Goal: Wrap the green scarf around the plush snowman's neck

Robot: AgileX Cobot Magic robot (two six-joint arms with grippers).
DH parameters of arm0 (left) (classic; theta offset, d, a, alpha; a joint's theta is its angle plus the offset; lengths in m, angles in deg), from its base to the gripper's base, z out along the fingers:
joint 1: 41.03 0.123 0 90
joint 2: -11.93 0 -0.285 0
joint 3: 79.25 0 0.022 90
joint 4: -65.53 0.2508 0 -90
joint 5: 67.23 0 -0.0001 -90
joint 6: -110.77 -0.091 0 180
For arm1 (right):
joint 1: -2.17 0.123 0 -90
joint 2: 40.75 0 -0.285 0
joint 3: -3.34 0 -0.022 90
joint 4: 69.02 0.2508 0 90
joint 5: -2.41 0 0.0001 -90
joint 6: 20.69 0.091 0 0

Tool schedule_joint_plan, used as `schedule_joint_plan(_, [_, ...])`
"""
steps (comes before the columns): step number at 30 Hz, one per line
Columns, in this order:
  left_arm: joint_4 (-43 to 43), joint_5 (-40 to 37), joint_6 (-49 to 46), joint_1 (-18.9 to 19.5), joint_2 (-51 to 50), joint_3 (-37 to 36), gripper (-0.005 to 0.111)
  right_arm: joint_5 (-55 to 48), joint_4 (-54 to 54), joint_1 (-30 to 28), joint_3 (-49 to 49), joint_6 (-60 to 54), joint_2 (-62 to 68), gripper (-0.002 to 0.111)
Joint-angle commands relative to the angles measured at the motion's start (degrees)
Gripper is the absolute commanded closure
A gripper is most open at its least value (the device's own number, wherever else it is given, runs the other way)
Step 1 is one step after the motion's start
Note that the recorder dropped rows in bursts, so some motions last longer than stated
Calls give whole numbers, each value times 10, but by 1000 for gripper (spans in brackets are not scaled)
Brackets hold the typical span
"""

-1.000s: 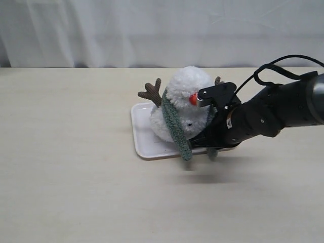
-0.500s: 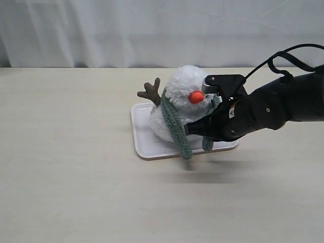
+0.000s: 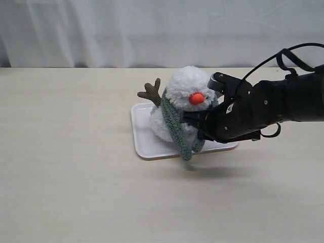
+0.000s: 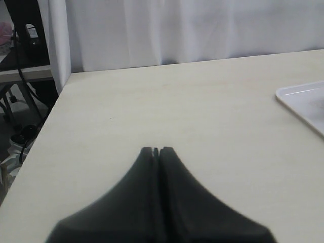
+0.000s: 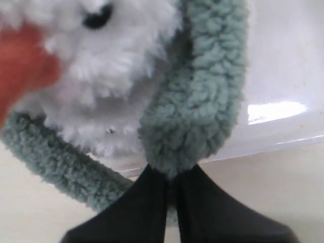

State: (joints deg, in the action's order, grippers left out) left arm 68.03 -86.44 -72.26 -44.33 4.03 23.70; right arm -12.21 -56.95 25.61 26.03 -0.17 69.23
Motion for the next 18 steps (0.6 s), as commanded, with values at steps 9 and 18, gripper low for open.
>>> schedule_joint_plan(9, [-1,6,1,-2,1,-2,107,15,24,0,-1,-3,18,104])
schedule_joint_plan(18, [-1,6,1,-2,1,-2,107,34,24,0,-1,-3,35,104])
